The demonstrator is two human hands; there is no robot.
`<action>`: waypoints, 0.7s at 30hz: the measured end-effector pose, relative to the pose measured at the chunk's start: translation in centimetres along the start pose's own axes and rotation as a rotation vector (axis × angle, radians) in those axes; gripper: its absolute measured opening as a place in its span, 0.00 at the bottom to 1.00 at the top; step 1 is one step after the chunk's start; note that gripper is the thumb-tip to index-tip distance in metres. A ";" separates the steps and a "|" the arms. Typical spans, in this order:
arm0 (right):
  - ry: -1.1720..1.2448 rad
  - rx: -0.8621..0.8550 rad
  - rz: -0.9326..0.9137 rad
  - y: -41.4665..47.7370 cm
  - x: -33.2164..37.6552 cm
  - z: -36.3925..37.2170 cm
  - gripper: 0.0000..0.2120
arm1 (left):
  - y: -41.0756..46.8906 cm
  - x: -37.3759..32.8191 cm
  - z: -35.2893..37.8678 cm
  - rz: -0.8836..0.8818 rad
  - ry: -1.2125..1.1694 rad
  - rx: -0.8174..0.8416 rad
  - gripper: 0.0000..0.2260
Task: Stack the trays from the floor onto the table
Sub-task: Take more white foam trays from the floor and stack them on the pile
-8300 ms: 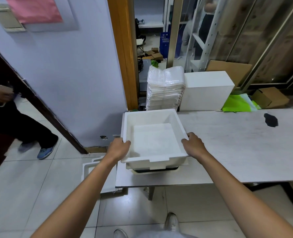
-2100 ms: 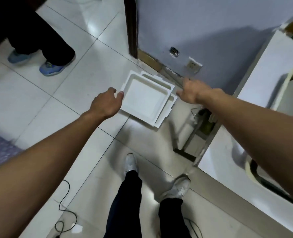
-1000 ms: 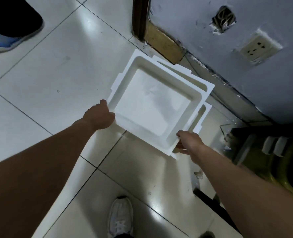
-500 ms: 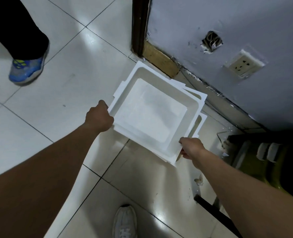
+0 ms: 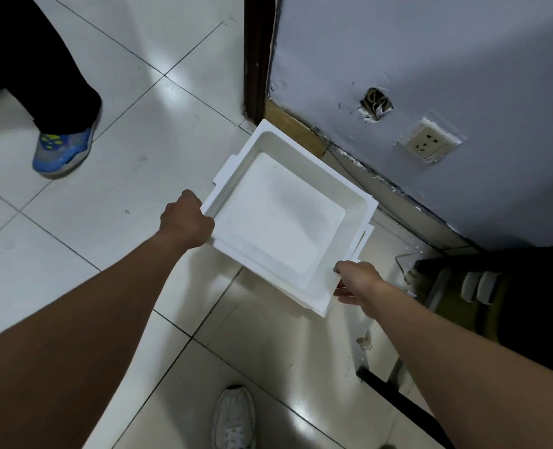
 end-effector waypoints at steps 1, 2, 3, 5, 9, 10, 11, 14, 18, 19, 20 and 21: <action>-0.003 -0.004 -0.004 -0.6 0.1 -0.5 0.09 | -0.4 -0.4 -0.5 0.001 -0.005 -0.003 0.11; -0.008 -0.008 -0.008 -1.2 0.1 -1.0 0.10 | -0.7 -0.7 -0.9 -0.002 -0.011 -0.005 0.11; -0.025 -0.013 -0.018 -2.0 0.4 -1.5 0.11 | -1.2 -1.0 -1.7 -0.003 -0.021 -0.015 0.10; -0.048 -0.011 -0.047 -3.5 0.6 -2.4 0.13 | -2.4 -1.7 -2.8 -0.005 -0.044 -0.019 0.09; -0.149 -0.047 -0.116 -8.2 0.4 -4.3 0.23 | -6.4 -3.6 -5.8 -0.025 -0.081 0.004 0.08; -0.193 -0.070 -0.127 -9.0 -0.1 -4.7 0.26 | -7.4 -4.1 -6.4 -0.020 -0.092 0.012 0.08; -0.220 -0.091 -0.130 -10.4 -0.5 -5.1 0.27 | -8.7 -4.6 -7.5 -0.019 -0.100 0.018 0.08; -0.308 -0.177 -0.181 -16.6 -0.6 -6.0 0.22 | -12.5 -5.4 -10.6 -0.044 -0.132 0.020 0.08; -0.470 -0.257 -0.316 -24.7 -0.4 -7.1 0.22 | -17.8 -6.3 -15.2 -0.081 -0.186 -0.004 0.11; -0.481 -0.264 -0.346 -26.6 -0.3 -7.4 0.24 | -19.1 -6.5 -16.3 -0.097 -0.200 -0.018 0.11; -0.477 -0.270 -0.376 -28.2 -0.2 -7.8 0.26 | -20.3 -6.7 -17.3 -0.113 -0.214 -0.034 0.09; -0.473 -0.276 -0.411 -30.2 0.0 -8.5 0.27 | -21.6 -7.2 -18.8 -0.121 -0.228 -0.055 0.08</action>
Point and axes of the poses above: each hand's wrist, its own y-axis towards the middle knuckle, its own z-axis out of the palm, x = y × z, the point moved 7 cm from there along y, towards the middle knuckle, and after that the axes turned 7 degrees about z, right-handed, at the moved point
